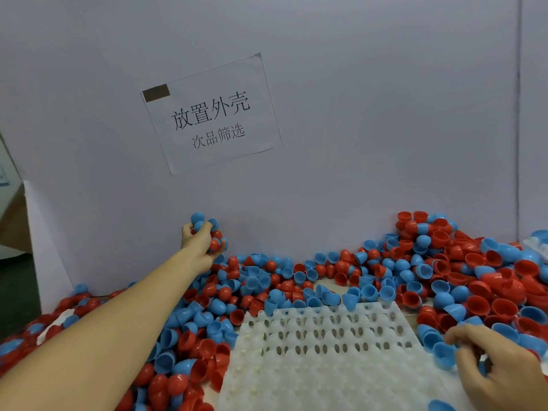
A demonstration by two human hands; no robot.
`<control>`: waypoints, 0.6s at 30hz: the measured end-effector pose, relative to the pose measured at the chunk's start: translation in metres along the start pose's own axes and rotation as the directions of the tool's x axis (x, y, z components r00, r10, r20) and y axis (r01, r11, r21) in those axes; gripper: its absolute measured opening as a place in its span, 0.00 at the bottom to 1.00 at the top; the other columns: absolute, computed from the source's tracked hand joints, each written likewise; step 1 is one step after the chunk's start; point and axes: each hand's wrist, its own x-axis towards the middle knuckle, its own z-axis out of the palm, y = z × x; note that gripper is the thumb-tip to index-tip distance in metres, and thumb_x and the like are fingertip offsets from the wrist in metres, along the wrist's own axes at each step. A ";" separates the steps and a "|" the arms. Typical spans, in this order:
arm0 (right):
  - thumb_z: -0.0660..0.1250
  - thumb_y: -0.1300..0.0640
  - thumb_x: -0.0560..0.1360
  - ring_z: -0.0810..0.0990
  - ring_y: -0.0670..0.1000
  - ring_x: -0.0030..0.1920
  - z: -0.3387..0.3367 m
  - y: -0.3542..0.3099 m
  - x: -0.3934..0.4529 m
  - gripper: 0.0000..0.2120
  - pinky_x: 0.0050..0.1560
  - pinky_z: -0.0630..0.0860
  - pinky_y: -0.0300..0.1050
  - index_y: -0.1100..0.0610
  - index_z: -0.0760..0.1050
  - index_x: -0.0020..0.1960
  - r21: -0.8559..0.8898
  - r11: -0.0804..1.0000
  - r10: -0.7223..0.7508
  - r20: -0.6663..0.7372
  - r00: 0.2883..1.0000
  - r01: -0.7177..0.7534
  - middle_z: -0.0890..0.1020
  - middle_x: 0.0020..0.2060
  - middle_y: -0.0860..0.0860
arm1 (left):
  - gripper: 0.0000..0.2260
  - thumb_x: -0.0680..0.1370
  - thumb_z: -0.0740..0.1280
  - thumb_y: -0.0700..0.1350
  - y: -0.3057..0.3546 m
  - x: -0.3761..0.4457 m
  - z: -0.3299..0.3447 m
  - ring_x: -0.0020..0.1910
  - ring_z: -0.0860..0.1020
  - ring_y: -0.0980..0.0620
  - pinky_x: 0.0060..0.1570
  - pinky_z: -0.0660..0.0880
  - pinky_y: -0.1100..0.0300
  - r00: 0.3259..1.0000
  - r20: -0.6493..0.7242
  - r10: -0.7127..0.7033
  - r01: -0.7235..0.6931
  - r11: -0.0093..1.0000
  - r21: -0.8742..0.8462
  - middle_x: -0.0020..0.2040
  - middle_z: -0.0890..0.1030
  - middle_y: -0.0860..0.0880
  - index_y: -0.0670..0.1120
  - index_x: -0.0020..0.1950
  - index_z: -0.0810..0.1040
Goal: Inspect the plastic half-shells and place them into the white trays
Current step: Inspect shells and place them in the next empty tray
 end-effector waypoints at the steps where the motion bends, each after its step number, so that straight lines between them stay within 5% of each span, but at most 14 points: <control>1: 0.64 0.73 0.66 0.74 0.32 0.32 -0.002 -0.004 -0.001 0.15 0.32 0.64 0.19 0.54 0.76 0.34 0.021 1.000 0.007 0.016 1.000 -0.007 0.72 0.22 0.44 | 0.14 0.82 0.66 0.42 0.001 -0.001 -0.002 0.42 0.73 0.49 0.24 0.76 0.63 1.000 0.000 0.014 -0.014 1.000 0.006 0.52 0.72 0.46 0.52 0.64 0.68; 5: 0.61 0.66 0.62 0.73 0.32 0.31 -0.004 -0.013 -0.003 0.09 0.32 0.64 0.19 0.55 0.77 0.33 0.075 0.996 0.039 0.010 0.999 -0.040 0.70 0.21 0.42 | 0.12 0.83 0.64 0.42 0.005 -0.010 -0.012 0.30 0.66 0.54 0.23 0.70 0.66 0.999 0.019 0.045 -0.046 0.998 0.045 0.50 0.74 0.45 0.51 0.65 0.70; 13: 0.53 0.51 0.69 0.73 0.36 0.32 -0.002 -0.014 -0.003 0.16 0.33 0.67 0.25 0.55 0.77 0.34 0.025 0.999 0.027 -0.117 0.993 -0.024 0.73 0.23 0.45 | 0.07 0.82 0.64 0.44 0.006 -0.077 -0.047 0.36 0.72 0.51 0.22 0.66 0.64 0.978 0.150 0.147 -0.166 0.979 0.121 0.51 0.77 0.47 0.56 0.56 0.75; 16: 0.62 0.60 0.74 0.73 0.41 0.35 -0.008 -0.001 -0.001 0.11 0.36 0.71 0.36 0.50 0.78 0.36 -0.121 0.993 -0.008 -0.067 0.998 0.000 0.75 0.30 0.44 | 0.07 0.82 0.63 0.43 -0.003 -0.107 -0.074 0.31 0.70 0.54 0.21 0.63 0.64 0.972 0.204 0.117 -0.124 0.992 0.021 0.47 0.77 0.47 0.55 0.55 0.77; 18: 0.69 0.74 0.71 0.75 0.41 0.39 -0.014 0.000 0.009 0.24 0.39 0.74 0.42 0.42 0.75 0.41 -0.125 0.992 -0.023 0.038 0.999 0.027 0.77 0.35 0.44 | 0.09 0.82 0.63 0.43 -0.013 -0.121 -0.095 0.27 0.68 0.56 0.20 0.61 0.64 0.973 0.211 0.098 -0.093 0.995 -0.032 0.43 0.78 0.48 0.56 0.50 0.79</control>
